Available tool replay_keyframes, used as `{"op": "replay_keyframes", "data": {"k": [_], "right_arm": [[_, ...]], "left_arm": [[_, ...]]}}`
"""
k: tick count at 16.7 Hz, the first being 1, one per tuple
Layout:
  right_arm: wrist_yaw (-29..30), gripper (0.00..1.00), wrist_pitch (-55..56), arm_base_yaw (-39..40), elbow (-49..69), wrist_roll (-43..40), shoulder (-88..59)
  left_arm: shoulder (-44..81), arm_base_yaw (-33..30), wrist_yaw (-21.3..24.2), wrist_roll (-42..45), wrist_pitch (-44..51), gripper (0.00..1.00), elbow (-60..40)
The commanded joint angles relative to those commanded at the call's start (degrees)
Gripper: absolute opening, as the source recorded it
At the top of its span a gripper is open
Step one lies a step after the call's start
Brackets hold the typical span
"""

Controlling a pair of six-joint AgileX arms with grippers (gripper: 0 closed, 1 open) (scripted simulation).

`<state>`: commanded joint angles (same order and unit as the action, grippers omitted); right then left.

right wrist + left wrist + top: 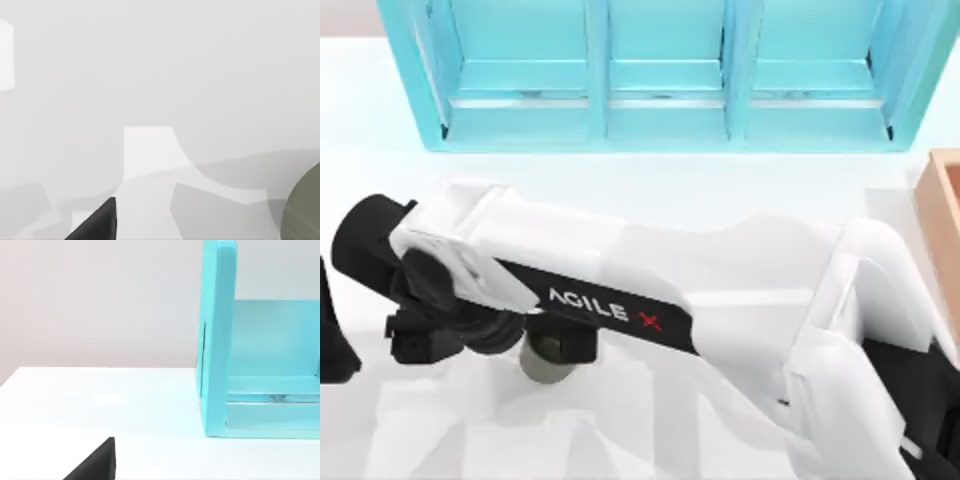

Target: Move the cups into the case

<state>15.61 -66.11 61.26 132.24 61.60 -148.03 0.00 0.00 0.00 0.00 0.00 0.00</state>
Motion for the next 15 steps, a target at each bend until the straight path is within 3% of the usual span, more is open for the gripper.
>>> {"op": "replay_keyframes", "data": {"k": [1, 14, 15], "right_arm": [[0.0, 1.00, 0.0, 0.0, 0.0, 0.0, 0.0], [0.0, 0.02, 0.0, 0.0, 0.0, 0.0, 0.0], [0.0, 0.00, 0.0, 0.0, 0.0, 0.0, 0.0]], "left_arm": [[0.0, 0.0, 0.0, 0.0, 0.0, 1.00, 0.0], [0.0, 0.0, 0.0, 0.0, 0.0, 1.00, 0.0], [0.0, 0.0, 0.0, 0.0, 0.0, 1.00, 0.0]]}}
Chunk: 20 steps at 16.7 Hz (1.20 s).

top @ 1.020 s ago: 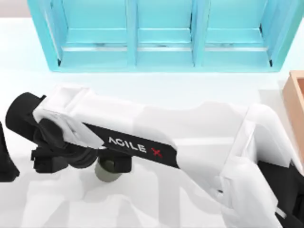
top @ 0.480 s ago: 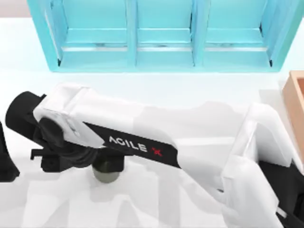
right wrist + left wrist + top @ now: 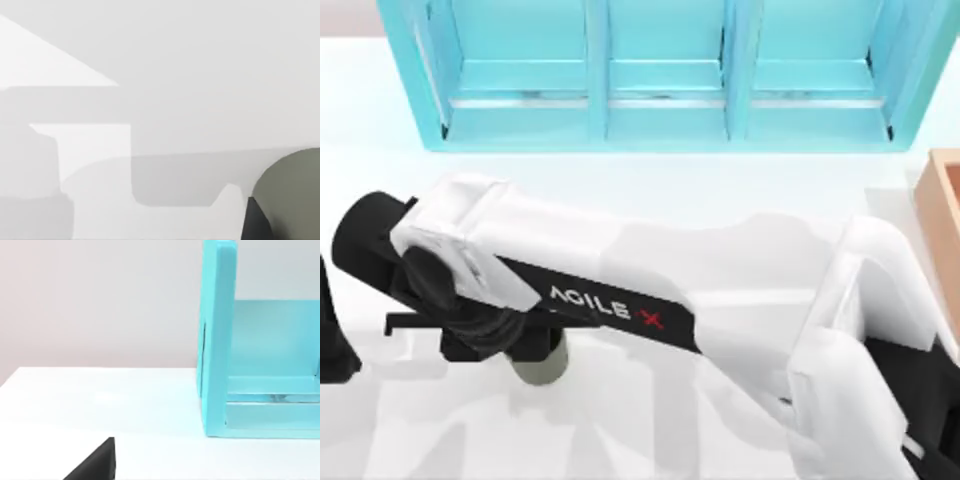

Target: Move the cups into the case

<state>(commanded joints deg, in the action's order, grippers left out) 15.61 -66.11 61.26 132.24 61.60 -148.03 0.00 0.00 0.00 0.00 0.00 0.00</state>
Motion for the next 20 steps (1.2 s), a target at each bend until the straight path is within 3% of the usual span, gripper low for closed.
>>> {"op": "replay_keyframes", "data": {"k": [10, 20], "right_arm": [[0.0, 0.00, -0.1, -0.2, -1.0, -0.1, 1.0], [-1.2, 0.00, -1.2, -5.4, -22.9, -6.2, 25.8]], "left_arm": [[0.0, 0.0, 0.0, 0.0, 0.0, 1.00, 0.0], [0.0, 0.0, 0.0, 0.0, 0.0, 1.00, 0.0]]}}
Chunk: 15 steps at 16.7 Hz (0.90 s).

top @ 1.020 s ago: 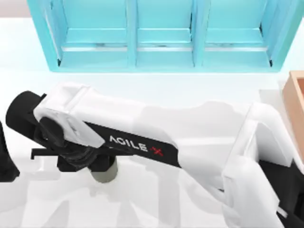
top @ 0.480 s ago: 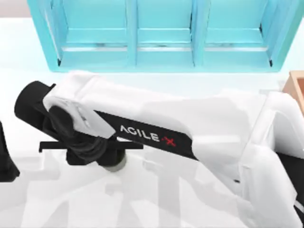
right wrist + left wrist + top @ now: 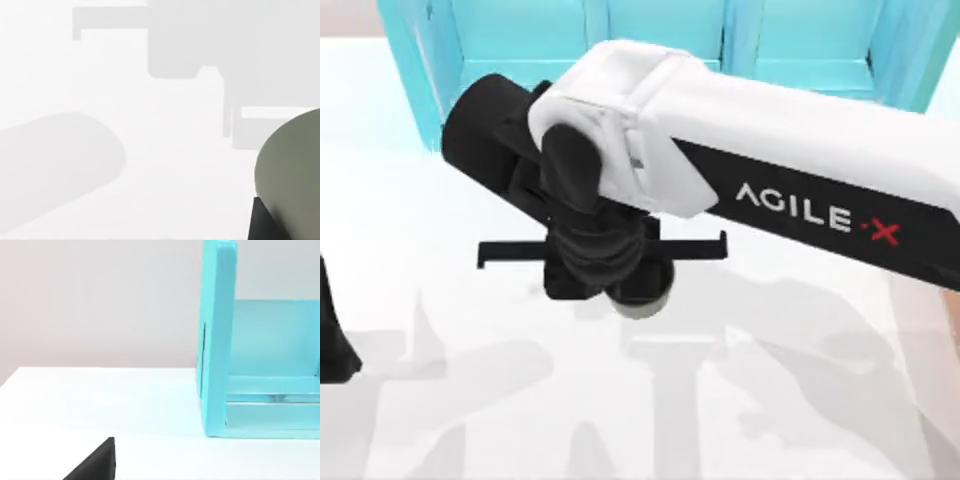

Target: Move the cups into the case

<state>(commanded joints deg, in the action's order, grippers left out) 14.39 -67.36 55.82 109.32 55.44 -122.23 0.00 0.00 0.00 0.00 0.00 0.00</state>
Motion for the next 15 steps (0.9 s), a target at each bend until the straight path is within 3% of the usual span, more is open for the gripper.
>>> {"op": "replay_keyframes", "data": {"k": [8, 11, 15], "right_arm": [[-0.4, 0.00, -0.7, -2.0, -1.5, -2.1, 1.7], [-2.0, 0.00, -2.6, -9.1, -2.9, -9.1, 3.4], [-5.6, 0.00, -6.5, -25.0, -6.3, -24.8, 7.4]], "left_arm": [[0.0, 0.0, 0.0, 0.0, 0.0, 1.00, 0.0], [0.0, 0.0, 0.0, 0.0, 0.0, 1.00, 0.0], [0.0, 0.0, 0.0, 0.0, 0.0, 1.00, 0.0]]}}
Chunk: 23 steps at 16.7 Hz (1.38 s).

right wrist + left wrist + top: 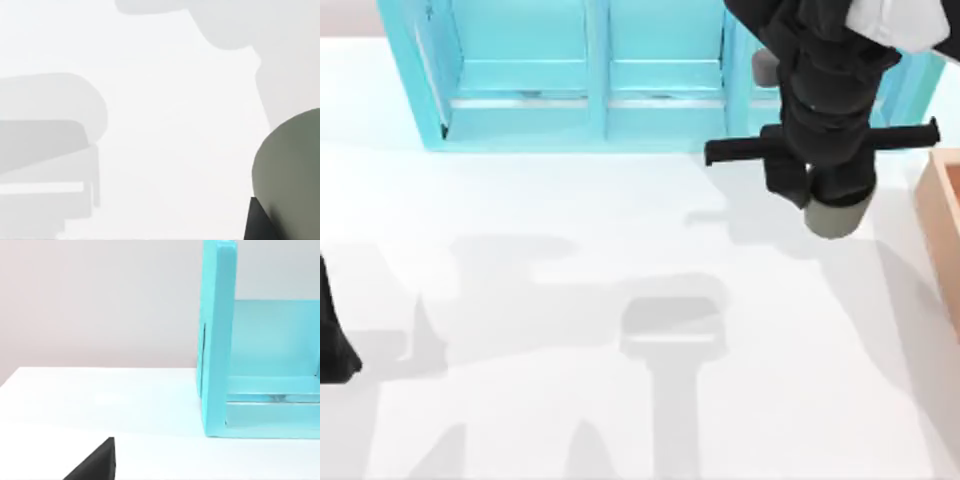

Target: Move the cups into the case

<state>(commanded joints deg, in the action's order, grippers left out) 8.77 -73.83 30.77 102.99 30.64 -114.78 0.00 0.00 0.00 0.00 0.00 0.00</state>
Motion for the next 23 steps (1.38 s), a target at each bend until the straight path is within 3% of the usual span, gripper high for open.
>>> {"op": "replay_keyframes", "data": {"k": [6, 10, 18, 23], "right_arm": [[-6.2, 0.00, -5.8, -29.5, -6.4, -28.5, 8.1], [-9.6, 0.00, -7.9, -41.3, -9.7, -40.2, 12.7], [-10.4, 0.00, -8.1, -43.6, -10.6, -42.6, 13.6], [-10.5, 0.00, 0.1, -44.3, -18.4, -43.2, 13.4]], "left_arm": [[0.0, 0.0, 0.0, 0.0, 0.0, 1.00, 0.0], [0.0, 0.0, 0.0, 0.0, 0.0, 1.00, 0.0], [0.0, 0.0, 0.0, 0.0, 0.0, 1.00, 0.0], [0.0, 0.0, 0.0, 0.0, 0.0, 1.00, 0.0]]}}
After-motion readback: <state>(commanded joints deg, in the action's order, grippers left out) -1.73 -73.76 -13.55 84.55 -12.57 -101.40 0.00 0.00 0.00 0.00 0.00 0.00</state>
